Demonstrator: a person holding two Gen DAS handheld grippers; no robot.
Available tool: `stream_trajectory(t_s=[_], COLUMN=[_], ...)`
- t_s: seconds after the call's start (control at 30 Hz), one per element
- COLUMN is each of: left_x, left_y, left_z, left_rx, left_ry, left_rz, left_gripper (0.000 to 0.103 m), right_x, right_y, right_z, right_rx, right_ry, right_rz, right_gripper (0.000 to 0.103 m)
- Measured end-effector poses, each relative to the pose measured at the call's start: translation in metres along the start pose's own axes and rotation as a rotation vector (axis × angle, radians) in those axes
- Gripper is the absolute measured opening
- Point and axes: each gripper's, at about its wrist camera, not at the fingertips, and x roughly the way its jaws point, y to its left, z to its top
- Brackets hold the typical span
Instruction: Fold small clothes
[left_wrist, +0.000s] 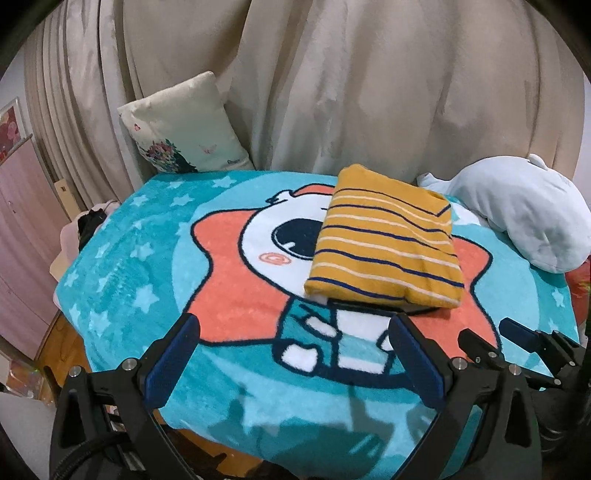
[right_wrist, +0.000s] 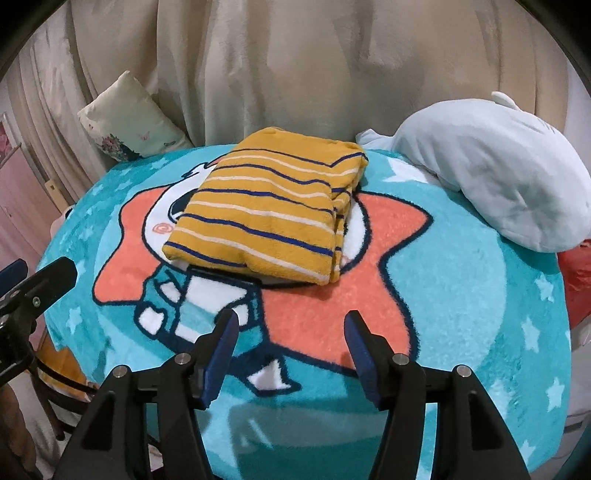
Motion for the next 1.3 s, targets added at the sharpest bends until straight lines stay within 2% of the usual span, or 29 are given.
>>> stream_trajectory(t_s=[0.3,0.67,1.03,1.3], left_x=[0.015,0.027,0.036,0.041], left_y=[-0.01,-0.016,-0.018,-0.019], left_z=[-0.005,-0.007,-0.006,-0.007], left_rx=[0.021,0.033,0.039,0.058], left_ry=[0.075,0.13,0.157,0.159], left_rz=[-0.046,-0.081,-0.092,-0.047], left_gripper=[0.102,0.102,0.102,0.102], right_x=[0.01,0.021,0.032,0.038], right_y=[-0.007,-0.013,-0.016,-0.016], right_z=[-0.002,-0.004,-0.002,-0.005], right_rx=[0.011,0.035,0.036,0.046], right_ry=[0.043,0.086,0.112,0.136], right_rz=[-0.076,-0.082,-0.093,-0.099], right_gripper=[0.065,0.066,0.066,0.067])
